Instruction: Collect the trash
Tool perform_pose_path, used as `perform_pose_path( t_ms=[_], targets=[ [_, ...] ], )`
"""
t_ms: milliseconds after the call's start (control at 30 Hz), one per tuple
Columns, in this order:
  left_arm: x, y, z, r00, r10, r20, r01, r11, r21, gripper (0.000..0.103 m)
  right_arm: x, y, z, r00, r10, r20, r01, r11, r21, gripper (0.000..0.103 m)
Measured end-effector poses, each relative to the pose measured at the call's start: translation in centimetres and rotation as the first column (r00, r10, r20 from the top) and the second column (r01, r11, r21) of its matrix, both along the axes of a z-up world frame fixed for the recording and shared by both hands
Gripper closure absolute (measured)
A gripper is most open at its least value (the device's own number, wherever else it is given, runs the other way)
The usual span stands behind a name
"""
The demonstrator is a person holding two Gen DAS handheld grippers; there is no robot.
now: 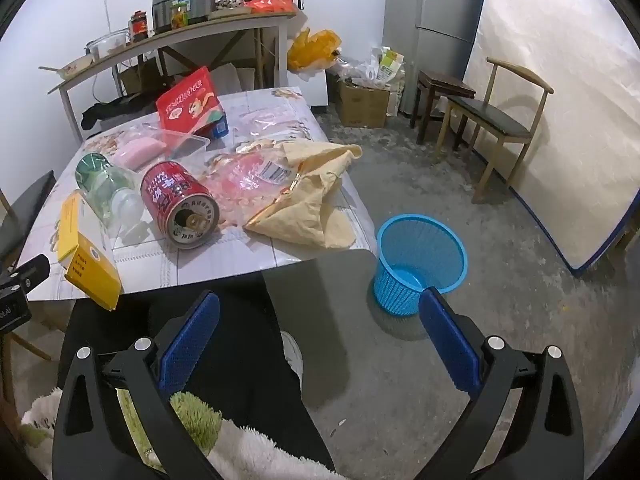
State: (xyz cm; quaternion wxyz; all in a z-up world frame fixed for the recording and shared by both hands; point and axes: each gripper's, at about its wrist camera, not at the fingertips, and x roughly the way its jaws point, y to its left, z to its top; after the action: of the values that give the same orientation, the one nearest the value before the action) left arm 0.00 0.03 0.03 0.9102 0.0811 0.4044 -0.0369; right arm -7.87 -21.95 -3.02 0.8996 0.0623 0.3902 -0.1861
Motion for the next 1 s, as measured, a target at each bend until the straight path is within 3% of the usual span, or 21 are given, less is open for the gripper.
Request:
perform_pose_path(
  t_ms=[1000],
  targets=[
    [2.1, 0.3, -1.5, 0.998, 0.038, -0.058, -0.036, 0.999, 0.024, 0.009, 1.9, -0.6, -0.4, 1.0, 0.022, -0.011, -0.022, 1.0, -0.004, 0.006]
  ],
)
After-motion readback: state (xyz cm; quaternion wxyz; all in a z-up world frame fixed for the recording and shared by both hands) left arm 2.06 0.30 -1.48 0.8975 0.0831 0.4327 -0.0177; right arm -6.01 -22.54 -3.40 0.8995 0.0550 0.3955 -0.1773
